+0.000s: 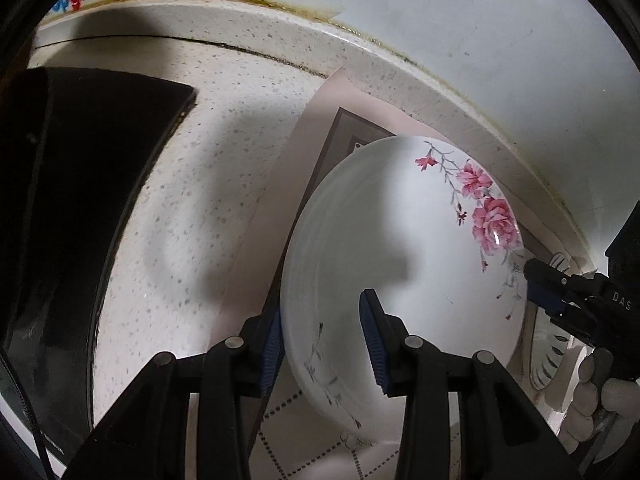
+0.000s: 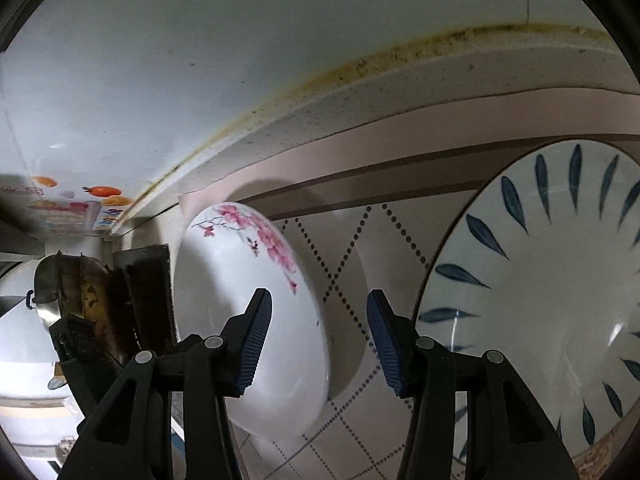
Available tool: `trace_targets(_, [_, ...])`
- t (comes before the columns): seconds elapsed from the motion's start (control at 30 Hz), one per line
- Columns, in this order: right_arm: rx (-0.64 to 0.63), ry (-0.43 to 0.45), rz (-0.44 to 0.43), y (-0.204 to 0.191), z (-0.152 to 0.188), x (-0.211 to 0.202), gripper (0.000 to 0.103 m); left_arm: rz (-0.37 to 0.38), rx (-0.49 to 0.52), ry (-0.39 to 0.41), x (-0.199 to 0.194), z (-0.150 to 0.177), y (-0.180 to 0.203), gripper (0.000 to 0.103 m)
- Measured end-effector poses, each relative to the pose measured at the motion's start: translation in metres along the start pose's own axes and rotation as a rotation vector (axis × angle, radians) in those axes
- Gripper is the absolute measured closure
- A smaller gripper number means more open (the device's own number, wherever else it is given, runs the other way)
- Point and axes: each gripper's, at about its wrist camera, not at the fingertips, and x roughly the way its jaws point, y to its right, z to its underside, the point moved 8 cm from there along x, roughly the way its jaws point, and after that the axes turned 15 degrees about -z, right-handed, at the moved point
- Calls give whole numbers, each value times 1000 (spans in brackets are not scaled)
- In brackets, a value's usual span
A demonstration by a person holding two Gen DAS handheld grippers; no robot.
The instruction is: Organize plates and bowls
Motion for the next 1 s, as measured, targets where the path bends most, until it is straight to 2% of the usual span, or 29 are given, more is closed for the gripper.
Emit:
trace_targets(0.07, [-4, -8, -5, 2, -2, 5, 66, -7, 10, 6, 3, -2, 2, 69])
trace_targets(0.13, [-17, -14, -18, 2, -5, 9, 83, -26, 21, 19, 4, -4, 2, 76])
trace_targets(0.23, [-52, -14, -15, -1, -6, 14, 91, -33, 30, 35, 5, -5, 1, 83])
trace_targets(0.67, [-65, -47, 17, 0, 6, 6, 90, -6, 41, 65, -21, 7, -8, 85])
trace_targets(0.83, [-83, -62, 16, -7, 21, -11, 90, -6, 53, 82, -44, 20, -7, 85])
trace_targets(1.0, [-105, -85, 13, -10, 47, -42, 90, 7, 60, 89, -74, 47, 2, 85])
